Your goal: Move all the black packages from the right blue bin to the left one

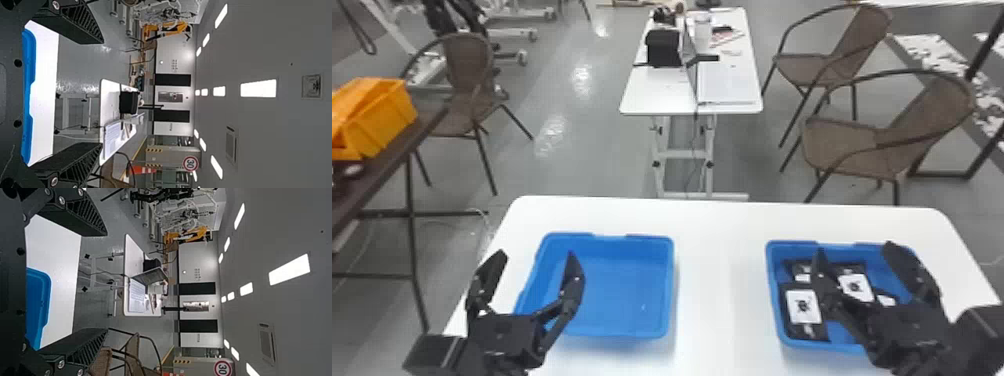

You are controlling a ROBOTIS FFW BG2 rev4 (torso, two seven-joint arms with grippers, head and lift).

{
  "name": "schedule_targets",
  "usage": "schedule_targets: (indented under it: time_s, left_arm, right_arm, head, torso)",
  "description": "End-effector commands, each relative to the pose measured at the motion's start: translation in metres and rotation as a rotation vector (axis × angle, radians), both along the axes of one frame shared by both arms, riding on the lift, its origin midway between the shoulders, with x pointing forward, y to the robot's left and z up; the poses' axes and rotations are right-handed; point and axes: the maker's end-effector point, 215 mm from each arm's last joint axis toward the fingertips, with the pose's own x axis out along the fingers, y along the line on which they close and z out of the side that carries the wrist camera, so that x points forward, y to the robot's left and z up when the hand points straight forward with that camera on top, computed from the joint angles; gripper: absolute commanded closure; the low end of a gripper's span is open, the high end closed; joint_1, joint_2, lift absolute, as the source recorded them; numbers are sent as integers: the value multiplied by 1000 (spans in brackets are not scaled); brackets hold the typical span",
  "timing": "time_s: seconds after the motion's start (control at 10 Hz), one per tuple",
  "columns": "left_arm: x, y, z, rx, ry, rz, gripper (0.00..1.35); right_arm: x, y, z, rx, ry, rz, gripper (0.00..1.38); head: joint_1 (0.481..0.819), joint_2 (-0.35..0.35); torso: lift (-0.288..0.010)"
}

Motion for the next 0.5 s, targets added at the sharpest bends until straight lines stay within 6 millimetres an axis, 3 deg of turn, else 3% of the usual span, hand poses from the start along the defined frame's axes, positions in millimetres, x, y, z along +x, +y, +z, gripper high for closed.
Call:
schedule_targets:
  time_s: [0.0, 0.4]
  left_arm:
    - [0, -1, 0, -1, -1, 1, 94]
    - [1, 0, 1, 1, -4, 1, 94]
  right_arm:
    - [0, 0, 0, 0, 1, 0, 159]
    - [1, 2, 2, -12, 1, 7, 159]
  head:
    - [695, 83]
    - [695, 84]
  torso:
    - [0]
    - [0]
